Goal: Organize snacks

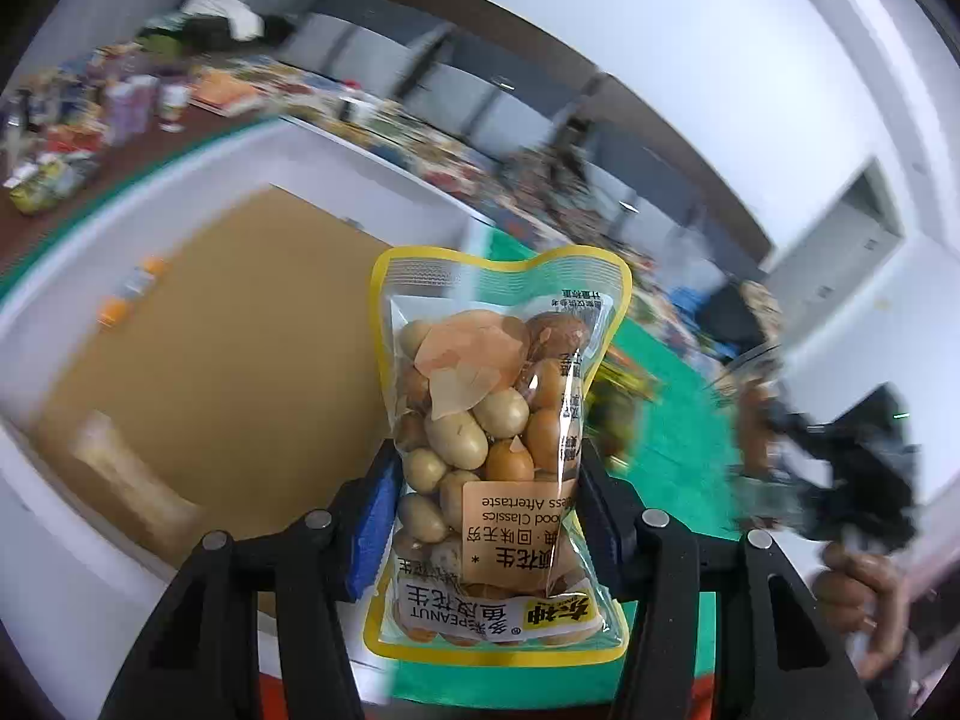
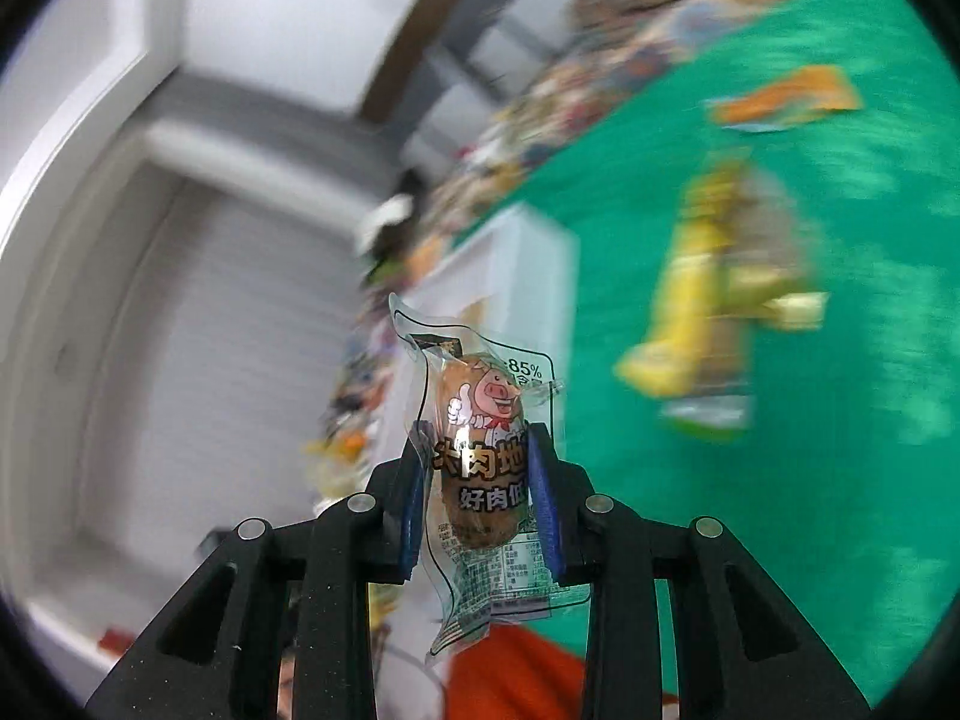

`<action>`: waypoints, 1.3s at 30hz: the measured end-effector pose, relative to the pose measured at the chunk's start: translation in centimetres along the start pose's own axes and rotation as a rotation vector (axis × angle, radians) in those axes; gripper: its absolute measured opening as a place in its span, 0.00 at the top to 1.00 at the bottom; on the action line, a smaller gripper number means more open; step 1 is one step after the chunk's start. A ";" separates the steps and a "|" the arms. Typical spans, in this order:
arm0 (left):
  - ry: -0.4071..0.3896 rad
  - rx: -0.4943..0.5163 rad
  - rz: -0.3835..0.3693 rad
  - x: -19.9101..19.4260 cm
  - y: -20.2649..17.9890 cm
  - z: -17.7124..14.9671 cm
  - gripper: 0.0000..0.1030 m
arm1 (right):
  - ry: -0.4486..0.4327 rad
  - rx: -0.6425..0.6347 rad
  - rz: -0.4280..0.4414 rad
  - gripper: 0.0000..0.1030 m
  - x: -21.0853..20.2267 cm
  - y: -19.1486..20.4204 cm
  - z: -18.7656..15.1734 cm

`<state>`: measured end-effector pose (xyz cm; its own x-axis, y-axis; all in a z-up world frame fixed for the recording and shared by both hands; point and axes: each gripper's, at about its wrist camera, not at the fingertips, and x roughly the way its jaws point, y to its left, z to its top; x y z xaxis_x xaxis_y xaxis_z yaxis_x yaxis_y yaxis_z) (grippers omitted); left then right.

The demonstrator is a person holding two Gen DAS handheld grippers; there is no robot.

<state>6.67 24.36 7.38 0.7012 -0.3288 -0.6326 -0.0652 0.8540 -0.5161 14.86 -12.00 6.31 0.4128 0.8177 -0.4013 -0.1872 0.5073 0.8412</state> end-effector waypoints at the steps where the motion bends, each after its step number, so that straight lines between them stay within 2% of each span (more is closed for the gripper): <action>1: -0.008 -0.008 0.044 -0.2 1.2 0.6 0.48 | 0.025 -0.022 0.021 0.69 1.7 1.7 -0.2; 3: -0.020 -0.008 0.124 -0.4 3.4 1.3 0.47 | 0.074 -0.069 0.039 0.69 5.4 4.9 -0.9; 4: -0.018 -0.004 0.178 -0.1 4.6 1.7 0.44 | 0.089 -0.094 0.034 0.68 7.3 6.2 -1.2; 6: -0.005 -0.016 0.255 0.3 6.4 1.8 0.32 | 0.101 -0.133 0.020 0.59 10.5 8.1 -1.9; 7: 0.006 -0.031 0.300 0.7 7.3 1.8 0.21 | 0.111 -0.160 -0.007 0.52 12.3 8.9 -2.3; 8: 0.010 -0.042 0.329 0.8 8.1 1.6 0.17 | 0.124 -0.184 -0.044 0.35 13.4 9.2 -2.5; 10: 0.010 -0.045 0.352 1.0 8.8 0.5 0.17 | 0.123 -0.231 -0.128 0.33 14.6 9.6 -3.2; 12: 0.004 -0.045 0.351 0.8 8.9 -0.6 0.13 | 0.101 -0.275 -0.171 0.33 14.2 8.9 -3.6; 13: 0.002 -0.046 0.348 0.6 8.8 -1.1 0.10 | 0.090 -0.295 -0.192 0.32 13.6 8.4 -3.8; 17: 0.003 -0.029 0.280 1.2 5.8 -2.6 0.10 | -0.013 -0.381 -0.389 0.32 10.2 3.3 -4.3; 19: 0.011 0.013 0.222 1.9 2.9 -3.3 0.10 | -0.060 -0.414 -0.536 0.32 8.3 -0.6 -4.7; 22: 0.035 0.112 0.118 3.0 -2.6 -5.1 0.10 | -0.082 -0.403 -0.750 0.32 3.9 -7.7 -5.7; 24: 0.072 0.188 0.043 4.4 -6.8 -6.8 0.09 | -0.094 -0.373 -0.868 0.32 0.8 -12.1 -6.1; 27: 0.152 0.283 -0.007 7.6 -11.6 -9.3 0.04 | -0.127 -0.343 -0.986 0.32 -3.7 -16.4 -6.0; 30: 0.243 0.367 0.048 13.3 -14.4 -12.9 0.04 | -0.149 -0.322 -1.055 0.32 -6.9 -18.8 -5.6; 33: 0.285 0.384 0.146 18.5 -14.4 -14.5 0.04 | -0.151 -0.292 -1.079 0.31 -8.4 -20.6 -5.2; 36: 0.280 0.397 0.238 22.0 -14.0 -15.0 0.05 | -0.186 -0.288 -1.055 0.28 -9.4 -21.5 -4.8; 39: 0.239 0.437 0.318 23.8 -13.4 -14.8 0.05 | -0.194 -0.285 -1.041 0.24 -9.1 -21.8 -4.4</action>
<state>13.76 -0.86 -9.32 0.5119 -0.0676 -0.8564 0.0877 0.9958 -0.0262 11.27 -29.29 -9.99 0.6169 -0.0919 -0.7816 0.1455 0.9894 -0.0015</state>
